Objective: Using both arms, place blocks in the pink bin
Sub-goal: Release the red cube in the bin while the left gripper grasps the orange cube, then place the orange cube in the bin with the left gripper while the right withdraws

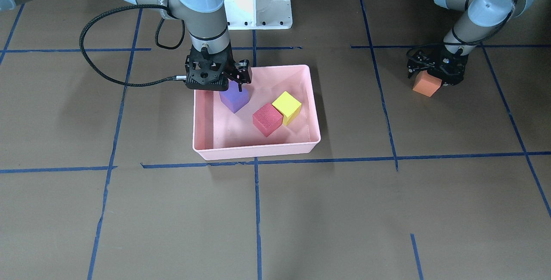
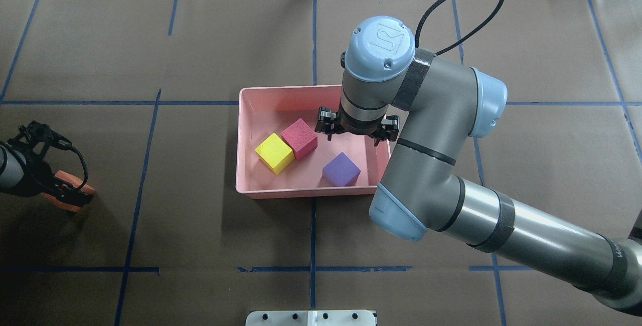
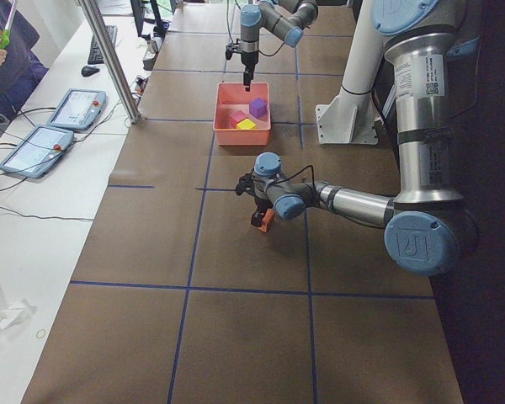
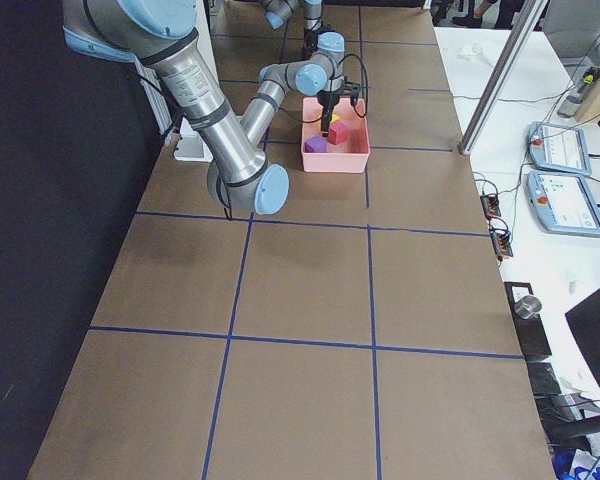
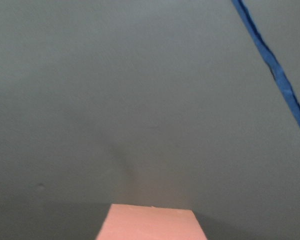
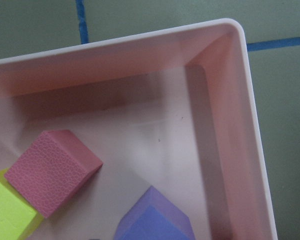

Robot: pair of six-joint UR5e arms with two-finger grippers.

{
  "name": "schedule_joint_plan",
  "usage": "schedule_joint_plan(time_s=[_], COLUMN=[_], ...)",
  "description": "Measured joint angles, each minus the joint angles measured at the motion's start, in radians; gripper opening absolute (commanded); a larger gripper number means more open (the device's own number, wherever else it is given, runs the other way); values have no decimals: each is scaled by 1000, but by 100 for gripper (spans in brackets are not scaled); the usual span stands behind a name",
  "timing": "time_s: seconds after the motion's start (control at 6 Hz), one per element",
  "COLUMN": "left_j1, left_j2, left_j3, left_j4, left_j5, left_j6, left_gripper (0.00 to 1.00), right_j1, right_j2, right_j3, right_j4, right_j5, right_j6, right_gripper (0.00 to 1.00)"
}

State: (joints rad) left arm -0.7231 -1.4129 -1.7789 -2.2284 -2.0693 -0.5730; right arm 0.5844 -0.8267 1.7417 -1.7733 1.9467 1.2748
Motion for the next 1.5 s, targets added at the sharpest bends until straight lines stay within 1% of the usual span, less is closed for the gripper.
schedule_joint_plan(time_s=[0.17, 0.33, 0.5, 0.67, 0.83, 1.0, 1.17, 1.33, 1.5], left_j1=[1, 2, -3, -21, -62, -103, -126, -129, -104], left_j2=[-3, -6, -8, -10, -43, -127, -266, -447, -606], left_j3=[9, 8, -10, -51, -119, -187, -227, -226, -193], left_j4=[1, 3, 6, 37, 140, 301, 488, 660, 761], left_j5=[-18, -45, -87, -111, -119, -120, -119, -117, -112], left_j6=[-3, -6, -8, -9, -10, -12, -42, -127, -240], left_gripper=[10, 8, 8, 10, 10, 13, 13, 14, 15], right_j1=[0, 3, 13, 30, 54, 83, 124, 180, 240], right_j2=[0, 0, 1, 1, -12, -50, -111, -189, -262], right_j3=[2, 4, 9, 18, 36, 73, 128, 188, 230], right_j4=[0, 0, 0, 0, -1, -1, -2, -2, -1], right_j5=[0, 0, 3, 7, 15, 27, 53, 94, 132], right_j6=[-1, -3, -12, -32, -69, -129, -216, -331, -455], right_gripper=[100, 100, 100, 100, 100, 100, 100, 100, 100])
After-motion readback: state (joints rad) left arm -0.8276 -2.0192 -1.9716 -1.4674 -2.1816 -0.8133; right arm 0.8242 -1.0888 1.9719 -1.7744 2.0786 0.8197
